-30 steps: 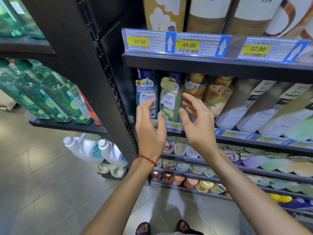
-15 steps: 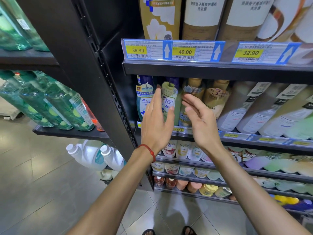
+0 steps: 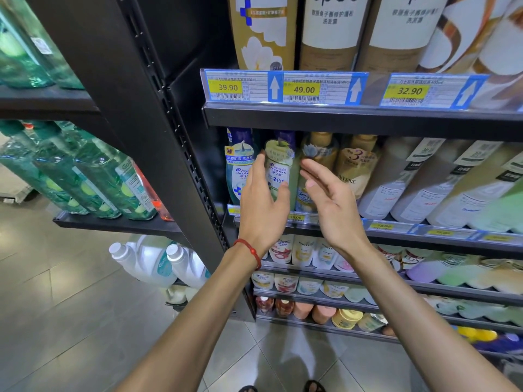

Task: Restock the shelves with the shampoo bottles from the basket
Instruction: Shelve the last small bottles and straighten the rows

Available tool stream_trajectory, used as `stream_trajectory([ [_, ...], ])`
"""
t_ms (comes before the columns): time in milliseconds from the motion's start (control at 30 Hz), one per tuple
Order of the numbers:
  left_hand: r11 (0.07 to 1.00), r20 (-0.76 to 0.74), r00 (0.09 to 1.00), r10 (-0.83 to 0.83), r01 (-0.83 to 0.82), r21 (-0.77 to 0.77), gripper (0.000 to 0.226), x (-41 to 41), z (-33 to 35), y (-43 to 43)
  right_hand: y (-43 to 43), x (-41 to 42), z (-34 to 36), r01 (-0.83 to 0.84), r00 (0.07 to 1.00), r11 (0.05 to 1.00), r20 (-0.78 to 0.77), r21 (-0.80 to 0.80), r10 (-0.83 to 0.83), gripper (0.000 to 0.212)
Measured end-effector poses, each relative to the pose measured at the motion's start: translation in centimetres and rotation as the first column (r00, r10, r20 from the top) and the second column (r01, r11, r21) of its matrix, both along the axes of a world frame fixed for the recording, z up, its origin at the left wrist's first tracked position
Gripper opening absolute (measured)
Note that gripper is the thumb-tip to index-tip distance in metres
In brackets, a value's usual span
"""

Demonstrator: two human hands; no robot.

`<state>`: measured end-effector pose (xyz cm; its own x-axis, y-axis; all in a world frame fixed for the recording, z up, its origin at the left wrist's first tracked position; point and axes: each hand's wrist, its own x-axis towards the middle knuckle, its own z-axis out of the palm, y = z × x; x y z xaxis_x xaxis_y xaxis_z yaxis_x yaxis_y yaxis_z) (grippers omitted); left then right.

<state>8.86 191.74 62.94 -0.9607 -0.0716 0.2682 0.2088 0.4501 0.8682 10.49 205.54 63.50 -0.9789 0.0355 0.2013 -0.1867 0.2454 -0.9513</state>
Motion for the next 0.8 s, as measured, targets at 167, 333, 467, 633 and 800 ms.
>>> stream_trajectory([
  [167, 0.996, -0.036, 0.999, 0.03, -0.027, 0.082, 0.063, 0.7, -0.3, -0.2, 0.0, -0.2, -0.2, -0.022, 1.0, 0.999, 0.018, -0.033, 0.022, 0.047],
  [333, 0.991, -0.038, 0.998, 0.052, -0.047, 0.129, 0.058, 0.5, -0.1, -0.6, -0.6, -0.2, -0.9, -0.034, 0.998, 0.997, 0.046, -0.074, 0.037, 0.054],
  [467, 0.999, -0.033, 0.999, 0.041, -0.04, 0.035, 0.058, 0.2, -0.2, -0.5, -1.0, -0.1, -1.4, -0.042, 0.997, 0.99, 0.054, -0.137, 0.049, 0.059],
  [633, 0.998, -0.022, 0.998, 0.051, -0.05, 0.038, 0.066, 0.5, -1.0, -0.6, -1.0, -0.5, -1.3, -0.039, 0.997, 0.989, 0.059, -0.144, 0.048, 0.057],
  [800, 0.996, -0.021, 0.999, 0.043, -0.041, 0.08, 0.069, 0.8, -1.7, -0.7, -1.0, -0.2, -1.3, -0.049, 0.998, 0.993, 0.043, -0.11, 0.054, 0.057],
])
